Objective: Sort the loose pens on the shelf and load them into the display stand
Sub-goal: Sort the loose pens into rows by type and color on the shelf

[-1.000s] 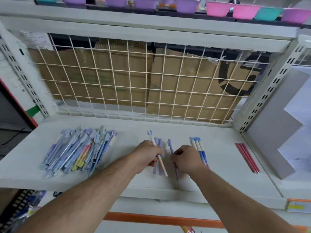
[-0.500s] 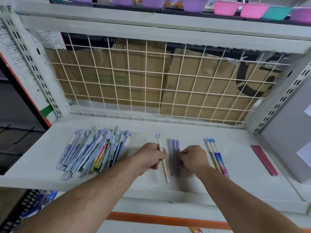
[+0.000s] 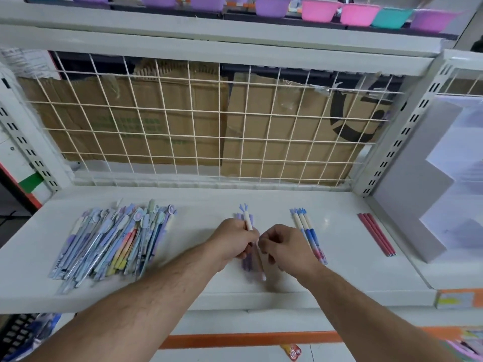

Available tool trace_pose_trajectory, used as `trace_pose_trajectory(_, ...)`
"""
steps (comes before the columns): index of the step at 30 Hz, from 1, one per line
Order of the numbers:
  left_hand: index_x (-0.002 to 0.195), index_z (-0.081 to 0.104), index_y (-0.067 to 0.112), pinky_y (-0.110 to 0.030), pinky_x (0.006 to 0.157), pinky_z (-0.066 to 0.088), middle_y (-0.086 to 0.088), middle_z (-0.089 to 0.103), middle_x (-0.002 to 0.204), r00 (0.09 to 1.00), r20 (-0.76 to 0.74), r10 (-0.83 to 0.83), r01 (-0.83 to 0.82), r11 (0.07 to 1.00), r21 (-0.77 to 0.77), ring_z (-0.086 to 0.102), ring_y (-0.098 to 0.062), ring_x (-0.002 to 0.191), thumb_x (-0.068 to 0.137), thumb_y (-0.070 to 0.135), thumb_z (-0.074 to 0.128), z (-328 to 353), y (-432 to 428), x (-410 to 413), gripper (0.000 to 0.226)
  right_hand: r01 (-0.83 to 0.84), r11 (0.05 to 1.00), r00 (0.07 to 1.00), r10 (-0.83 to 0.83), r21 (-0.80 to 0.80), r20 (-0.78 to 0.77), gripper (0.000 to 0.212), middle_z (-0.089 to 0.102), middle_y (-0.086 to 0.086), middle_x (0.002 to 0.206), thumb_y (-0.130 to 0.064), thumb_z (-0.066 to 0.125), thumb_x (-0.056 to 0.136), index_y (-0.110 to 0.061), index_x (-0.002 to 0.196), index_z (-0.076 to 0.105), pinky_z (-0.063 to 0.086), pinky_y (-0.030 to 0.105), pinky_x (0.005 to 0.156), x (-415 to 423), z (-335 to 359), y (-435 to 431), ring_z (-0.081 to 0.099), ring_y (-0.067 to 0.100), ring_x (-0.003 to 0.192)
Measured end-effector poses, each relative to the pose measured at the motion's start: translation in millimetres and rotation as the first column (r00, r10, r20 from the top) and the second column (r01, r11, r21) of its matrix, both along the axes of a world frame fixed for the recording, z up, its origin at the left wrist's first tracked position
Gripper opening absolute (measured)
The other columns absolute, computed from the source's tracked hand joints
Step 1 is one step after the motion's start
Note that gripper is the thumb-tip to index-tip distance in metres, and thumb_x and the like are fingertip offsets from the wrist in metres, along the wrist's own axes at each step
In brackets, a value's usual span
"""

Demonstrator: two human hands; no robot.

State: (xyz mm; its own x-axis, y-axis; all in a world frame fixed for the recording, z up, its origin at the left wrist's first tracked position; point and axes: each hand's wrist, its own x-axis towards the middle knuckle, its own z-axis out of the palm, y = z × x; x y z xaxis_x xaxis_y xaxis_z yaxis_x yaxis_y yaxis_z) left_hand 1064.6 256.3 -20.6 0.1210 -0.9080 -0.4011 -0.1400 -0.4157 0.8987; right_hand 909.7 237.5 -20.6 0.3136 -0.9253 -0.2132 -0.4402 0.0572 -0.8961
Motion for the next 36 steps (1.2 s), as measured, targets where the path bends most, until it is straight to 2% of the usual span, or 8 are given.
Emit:
trace_pose_trajectory(8, 0.069, 0.062, 0.009, -0.021, 0.053, 0.042, -0.003, 0.060, 0.061, 0.992, 0.126, -0.031, 0.033, 0.999, -0.019, 0.055, -0.013, 0.057, 0.090, 0.021, 0.062, -5.3, -22.4, -40.2, 0.024, 0.007, 0.992, 0.984, -0.028, -0.123, -0.175, 0.016, 0.065, -0.007, 0.064, -0.021, 0.079, 0.083, -0.016, 0.087, 0.064, 0.043, 0.019, 0.047, -33.2, -5.3, -12.8, 0.061, 0.007, 0.053)
trace_pose_trajectory(10, 0.075, 0.064, 0.018, -0.026, 0.065, 0.047, -0.003, 0.063, 0.083, 0.968, 0.251, -0.021, 0.036, 0.998, -0.054, 0.056, -0.014, 0.088, 0.081, 0.031, 0.060, -12.0, -29.0, -48.3, 0.015, 0.016, 0.986, 0.961, -0.061, -0.165, -0.270, 0.011, 0.067, -0.005, 0.069, -0.022, 0.074, 0.086, -0.019, 0.090, 0.064, 0.047, 0.016, 0.051, -43.4, -7.3, -20.7, 0.061, 0.004, 0.055)
trace_pose_trajectory(13, 0.104, 0.062, 0.028, -0.033, 0.105, 0.040, 0.003, 0.066, 0.100, 0.835, 0.549, -0.039, 0.106, 0.990, -0.091, 0.034, -0.017, 0.120, 0.079, 0.038, 0.050, -21.2, -30.3, -55.2, 0.030, -0.019, 0.973, 0.903, -0.082, -0.230, -0.422, 0.014, 0.069, 0.001, 0.082, -0.022, 0.066, 0.087, -0.022, 0.101, 0.062, 0.055, 0.024, 0.060, -55.7, -8.4, -31.6, 0.067, 0.016, 0.064)
trace_pose_trajectory(17, 0.112, 0.061, 0.023, -0.031, 0.112, 0.025, 0.005, 0.064, 0.091, 0.665, 0.747, 0.021, 0.184, 0.964, -0.191, 0.042, -0.018, 0.108, 0.089, 0.031, 0.053, -24.9, -30.7, -61.6, 0.025, -0.233, 0.926, 0.747, -0.026, -0.297, -0.664, 0.028, 0.068, 0.008, 0.098, -0.019, 0.054, 0.091, -0.022, 0.118, 0.059, 0.045, 0.028, 0.064, -62.8, -9.1, -42.7, 0.064, 0.028, 0.084)
trace_pose_trajectory(22, 0.108, 0.061, 0.025, -0.035, 0.121, 0.009, 0.002, 0.065, 0.094, 0.631, 0.776, 0.021, 0.171, 0.971, -0.165, 0.049, -0.023, 0.113, 0.085, 0.033, 0.053, -35.9, -36.7, -65.1, 0.026, -0.404, 0.869, 0.616, 0.029, -0.285, -0.787, 0.033, 0.066, 0.010, 0.108, -0.010, 0.047, 0.092, -0.017, 0.122, 0.059, 0.041, 0.029, 0.067, -62.2, -12.5, -51.3, 0.064, 0.030, 0.094)
trace_pose_trajectory(26, 0.104, 0.062, 0.025, -0.037, 0.116, 0.020, 0.005, 0.062, 0.086, 0.614, 0.788, 0.040, 0.158, 0.972, -0.172, 0.047, -0.020, 0.104, 0.081, 0.036, 0.051, -38.3, -38.9, -66.8, 0.028, -0.461, 0.842, 0.553, 0.025, -0.281, -0.833, 0.045, 0.059, 0.015, 0.133, -0.005, 0.047, 0.090, -0.010, 0.134, 0.054, 0.049, 0.033, 0.079, -63.0, -15.2, -56.8, 0.064, 0.031, 0.109)
trace_pose_trajectory(31, 0.111, 0.063, 0.023, -0.040, 0.119, 0.019, -0.006, 0.067, 0.102, 0.616, 0.786, 0.048, 0.132, 0.978, -0.164, 0.041, -0.032, 0.129, 0.084, 0.034, 0.052, -42.5, -39.3, -68.6, 0.030, -0.471, 0.835, 0.579, 0.051, -0.284, -0.814, 0.029, 0.066, 0.012, 0.115, -0.011, 0.049, 0.092, -0.011, 0.119, 0.059, 0.046, 0.031, 0.072, -64.5, -20.6, -60.8, 0.066, 0.029, 0.099)
trace_pose_trajectory(36, 0.117, 0.059, 0.018, -0.035, 0.123, 0.015, -0.011, 0.063, 0.119, 0.641, 0.764, 0.071, 0.110, 0.977, -0.183, 0.020, -0.026, 0.149, 0.090, 0.027, 0.055, -42.8, -31.6, -67.3, 0.029, -0.458, 0.804, 0.658, 0.020, -0.379, -0.753, 0.019, 0.061, 0.005, 0.107, -0.028, 0.047, 0.097, -0.016, 0.106, 0.059, 0.039, 0.029, 0.065, -60.3, -16.6, -54.4, 0.059, 0.027, 0.085)
